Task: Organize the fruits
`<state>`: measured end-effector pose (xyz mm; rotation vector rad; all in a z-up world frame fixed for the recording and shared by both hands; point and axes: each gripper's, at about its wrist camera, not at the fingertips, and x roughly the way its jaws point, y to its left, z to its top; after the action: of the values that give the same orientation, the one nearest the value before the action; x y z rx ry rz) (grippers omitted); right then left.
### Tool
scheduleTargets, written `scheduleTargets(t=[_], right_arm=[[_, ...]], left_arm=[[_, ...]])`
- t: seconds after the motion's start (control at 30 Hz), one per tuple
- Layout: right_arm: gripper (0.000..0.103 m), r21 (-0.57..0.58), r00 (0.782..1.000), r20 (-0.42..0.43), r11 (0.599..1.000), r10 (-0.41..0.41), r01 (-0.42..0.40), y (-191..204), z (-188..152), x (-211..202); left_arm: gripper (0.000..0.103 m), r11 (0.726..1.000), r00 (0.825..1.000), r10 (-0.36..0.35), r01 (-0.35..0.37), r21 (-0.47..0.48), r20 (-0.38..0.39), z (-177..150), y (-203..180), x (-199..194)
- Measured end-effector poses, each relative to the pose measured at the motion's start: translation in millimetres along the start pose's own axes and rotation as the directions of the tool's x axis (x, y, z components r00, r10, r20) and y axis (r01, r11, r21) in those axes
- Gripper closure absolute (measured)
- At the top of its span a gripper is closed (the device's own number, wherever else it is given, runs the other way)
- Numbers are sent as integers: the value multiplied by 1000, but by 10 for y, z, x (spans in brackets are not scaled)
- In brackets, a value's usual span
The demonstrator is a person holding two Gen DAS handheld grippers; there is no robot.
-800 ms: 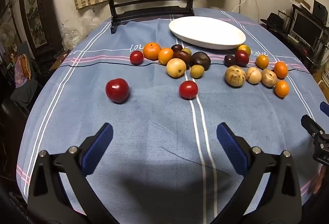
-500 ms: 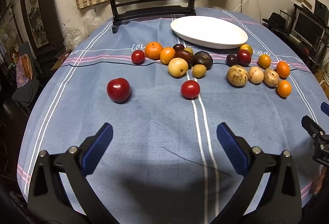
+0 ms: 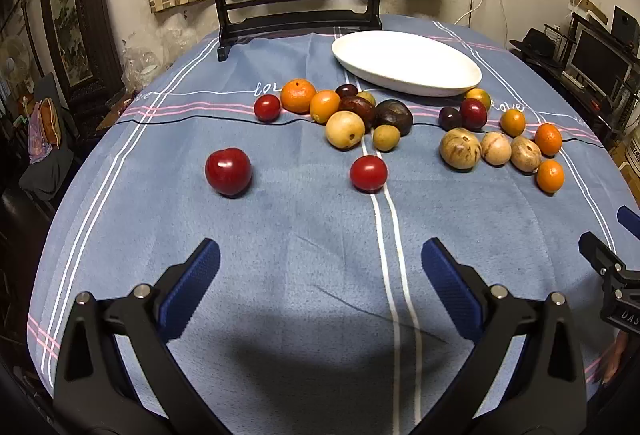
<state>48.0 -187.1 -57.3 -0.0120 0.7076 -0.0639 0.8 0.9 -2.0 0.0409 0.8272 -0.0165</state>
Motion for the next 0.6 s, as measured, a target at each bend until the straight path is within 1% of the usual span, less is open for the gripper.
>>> scheduleTargets(t=[0.6], right_arm=[[1,5,1000,8,1000,21,-21,64,17,-37]], left_arm=[[2,1000,1000,0,0,4,-3,-30,-28,4]])
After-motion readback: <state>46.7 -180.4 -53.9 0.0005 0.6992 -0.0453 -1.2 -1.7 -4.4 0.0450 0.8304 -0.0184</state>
